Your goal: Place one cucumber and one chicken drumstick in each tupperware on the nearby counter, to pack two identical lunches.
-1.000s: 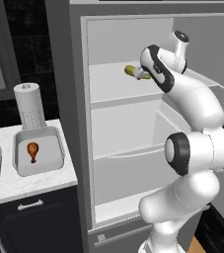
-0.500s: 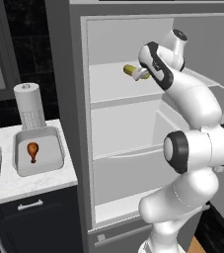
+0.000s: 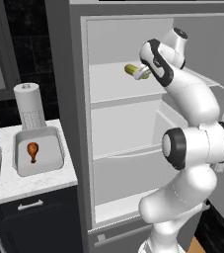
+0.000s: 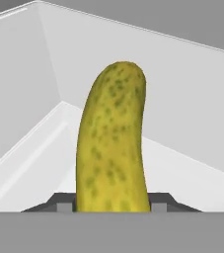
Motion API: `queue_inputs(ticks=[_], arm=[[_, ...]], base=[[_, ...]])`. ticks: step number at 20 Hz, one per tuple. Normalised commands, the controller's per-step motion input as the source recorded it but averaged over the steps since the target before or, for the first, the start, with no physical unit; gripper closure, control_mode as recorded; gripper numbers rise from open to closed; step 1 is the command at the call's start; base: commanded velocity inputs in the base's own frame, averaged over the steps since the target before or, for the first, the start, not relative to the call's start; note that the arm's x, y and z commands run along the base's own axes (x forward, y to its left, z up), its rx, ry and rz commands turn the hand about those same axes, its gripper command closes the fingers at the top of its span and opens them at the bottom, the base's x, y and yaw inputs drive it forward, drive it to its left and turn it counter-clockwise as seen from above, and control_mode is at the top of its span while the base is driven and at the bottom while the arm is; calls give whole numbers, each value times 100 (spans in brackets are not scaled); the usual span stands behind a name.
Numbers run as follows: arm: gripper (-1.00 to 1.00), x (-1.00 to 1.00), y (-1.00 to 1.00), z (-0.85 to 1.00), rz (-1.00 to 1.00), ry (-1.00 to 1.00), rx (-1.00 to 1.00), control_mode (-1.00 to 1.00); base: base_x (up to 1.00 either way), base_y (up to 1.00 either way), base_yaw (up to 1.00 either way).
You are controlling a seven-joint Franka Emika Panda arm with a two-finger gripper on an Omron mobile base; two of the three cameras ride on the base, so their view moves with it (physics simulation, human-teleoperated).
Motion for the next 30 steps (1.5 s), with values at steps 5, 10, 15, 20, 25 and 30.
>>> queue_inputs(ticks=[5,10,15,20,25,30], arm=[[100,-100,19,-30,-7,-6,-2,-100],[100,-100,6,15,-3,-25,0,-100],[100,-100,0,65,0,-27,0,-100],[100,-100,0,14,0,-2,0,-100],[100,-100,0,0,0,0,0,-100],[100,-100,-3,-3,-3,0,0,-100]], base=[[0,0,0],[0,0,0],[0,0,0],[0,0,0],[0,0,0],[0,0,0]])
